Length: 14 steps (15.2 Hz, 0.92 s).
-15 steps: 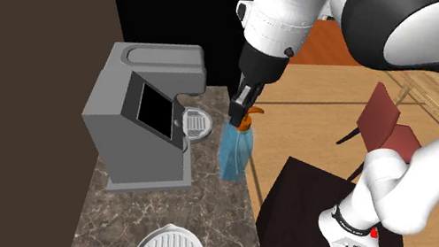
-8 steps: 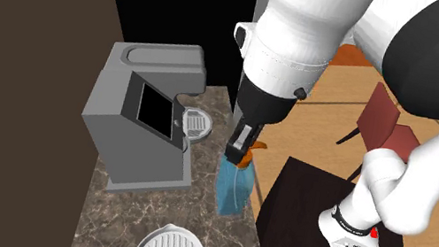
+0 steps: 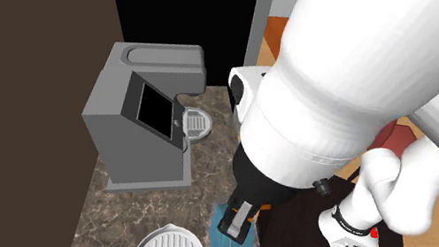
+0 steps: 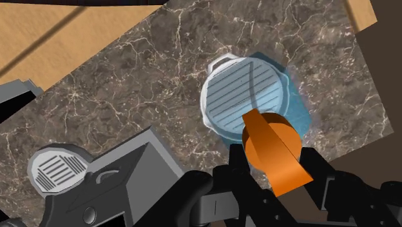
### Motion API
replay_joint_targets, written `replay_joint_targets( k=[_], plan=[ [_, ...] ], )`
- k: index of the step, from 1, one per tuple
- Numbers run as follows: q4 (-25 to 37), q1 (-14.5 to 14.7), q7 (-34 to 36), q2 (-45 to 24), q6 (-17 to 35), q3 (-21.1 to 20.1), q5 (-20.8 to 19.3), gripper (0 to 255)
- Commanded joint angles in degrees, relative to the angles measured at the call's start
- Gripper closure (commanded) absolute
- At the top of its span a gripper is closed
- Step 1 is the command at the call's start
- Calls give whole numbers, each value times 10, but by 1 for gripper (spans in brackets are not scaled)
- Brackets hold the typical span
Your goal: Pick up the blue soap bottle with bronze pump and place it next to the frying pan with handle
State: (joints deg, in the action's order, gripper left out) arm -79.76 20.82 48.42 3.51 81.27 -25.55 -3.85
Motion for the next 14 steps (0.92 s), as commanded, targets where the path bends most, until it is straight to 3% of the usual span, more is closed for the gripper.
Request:
replay_joint_targets(
  k=[1,7,12,14],
  plan=[
    [30,16,35,-28,-8,-21,-15,255],
    [167,96,138,-145,-56,-76,-90,255],
    [363,220,197,-282,-136,-87,-184,255],
    [296,193,200,-253,-99,-90,-162,255]
  ],
)
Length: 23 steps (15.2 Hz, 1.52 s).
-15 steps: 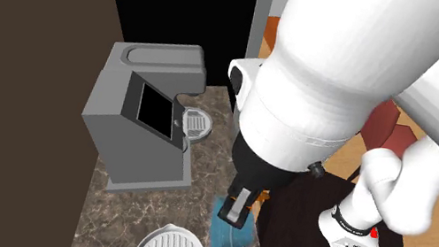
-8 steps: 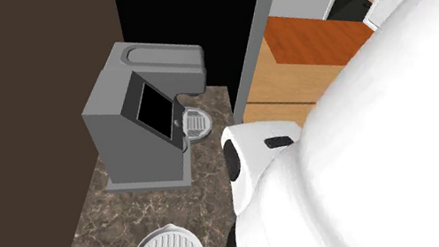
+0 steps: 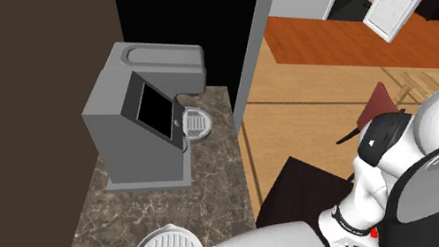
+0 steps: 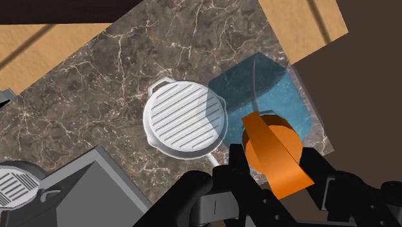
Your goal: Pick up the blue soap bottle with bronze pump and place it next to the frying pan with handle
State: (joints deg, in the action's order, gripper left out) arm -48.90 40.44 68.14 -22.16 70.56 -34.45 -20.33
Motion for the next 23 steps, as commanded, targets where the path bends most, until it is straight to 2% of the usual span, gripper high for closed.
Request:
replay_joint_targets(
  k=[1,5,10,23],
  plan=[
    [-39,-14,4,16,24,-2,11,255],
    [-126,-45,5,52,78,-5,36,255],
    [-209,-68,4,83,134,-4,58,255],
    [-366,-96,4,127,255,1,84,255]
  ],
)
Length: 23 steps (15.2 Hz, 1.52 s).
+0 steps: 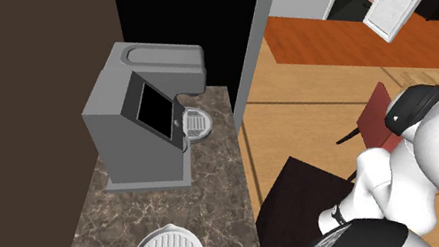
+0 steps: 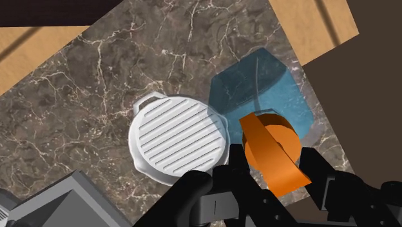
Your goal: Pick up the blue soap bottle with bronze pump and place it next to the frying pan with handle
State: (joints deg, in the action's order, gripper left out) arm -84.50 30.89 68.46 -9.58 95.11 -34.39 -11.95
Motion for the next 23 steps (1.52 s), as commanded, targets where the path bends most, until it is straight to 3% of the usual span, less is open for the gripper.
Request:
replay_joint_targets(
  k=[1,23],
  plan=[
    [-20,-2,1,3,17,1,2,255],
    [-185,-10,24,0,184,7,-9,255]
  ],
)
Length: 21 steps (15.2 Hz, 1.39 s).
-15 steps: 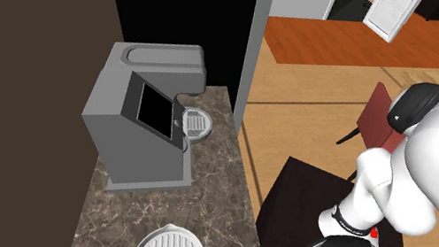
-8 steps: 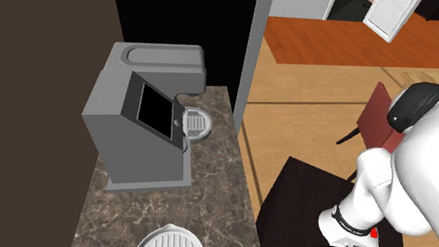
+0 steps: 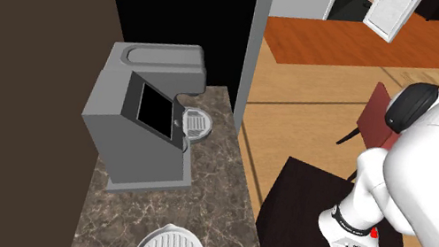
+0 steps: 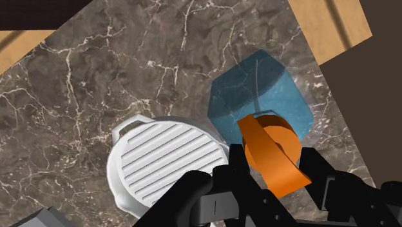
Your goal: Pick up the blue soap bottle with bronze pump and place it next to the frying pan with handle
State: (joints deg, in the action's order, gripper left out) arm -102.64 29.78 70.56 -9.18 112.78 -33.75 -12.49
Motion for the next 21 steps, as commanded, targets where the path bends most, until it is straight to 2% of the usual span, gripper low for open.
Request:
replay_joint_targets(
  k=[1,7,14,15,20,21],
  plan=[
    [-10,1,4,-6,15,1,-5,255],
    [-39,2,16,-20,55,4,-17,255],
    [-39,2,16,-20,55,4,-17,255],
    [-39,2,16,-20,55,4,-17,0],
    [-39,2,16,-20,55,4,-17,0],
    [-29,2,11,-12,38,2,-11,0]
  ],
)
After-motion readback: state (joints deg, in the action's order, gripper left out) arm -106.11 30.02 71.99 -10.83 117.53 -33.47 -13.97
